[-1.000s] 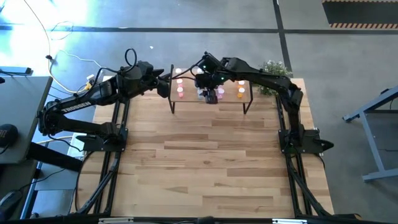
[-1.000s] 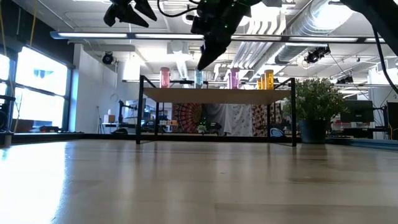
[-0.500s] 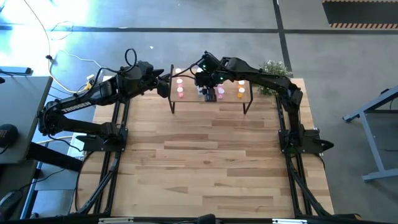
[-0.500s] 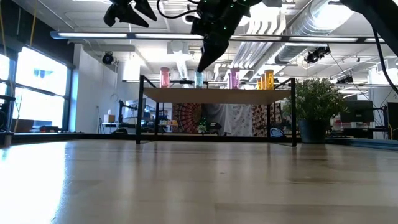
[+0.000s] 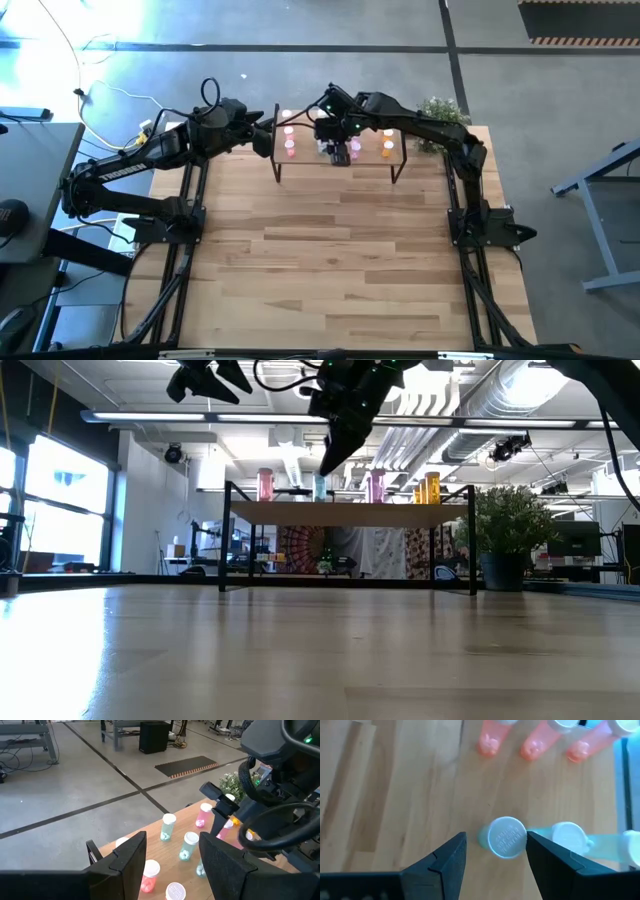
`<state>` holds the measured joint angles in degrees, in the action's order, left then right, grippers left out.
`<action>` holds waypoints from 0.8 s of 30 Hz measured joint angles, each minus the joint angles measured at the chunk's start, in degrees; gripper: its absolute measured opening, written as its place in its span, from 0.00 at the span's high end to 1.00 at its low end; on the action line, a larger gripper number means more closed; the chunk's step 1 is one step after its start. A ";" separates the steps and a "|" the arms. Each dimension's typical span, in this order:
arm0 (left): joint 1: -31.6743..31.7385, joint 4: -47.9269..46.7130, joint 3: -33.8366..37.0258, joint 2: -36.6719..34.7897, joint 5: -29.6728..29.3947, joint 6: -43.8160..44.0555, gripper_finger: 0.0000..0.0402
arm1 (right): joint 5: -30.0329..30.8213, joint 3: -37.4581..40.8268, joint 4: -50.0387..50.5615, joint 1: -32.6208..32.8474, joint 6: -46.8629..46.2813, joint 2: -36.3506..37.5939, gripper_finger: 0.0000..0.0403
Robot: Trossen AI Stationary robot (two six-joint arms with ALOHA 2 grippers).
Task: Pick and place medicine bottles onto shelf by color
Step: Adjust the blue pill bottles on the shelf, then return to Home Position
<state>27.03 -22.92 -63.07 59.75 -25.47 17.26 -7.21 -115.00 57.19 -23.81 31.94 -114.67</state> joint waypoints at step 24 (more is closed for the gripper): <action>0.00 -1.94 0.00 0.00 2.68 -1.93 0.57 | 3.38 -0.49 -0.28 0.76 -3.56 2.93 0.52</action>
<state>27.03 -24.86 -63.07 59.75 -22.79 15.33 -3.83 -115.49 56.91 -23.06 28.38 -111.75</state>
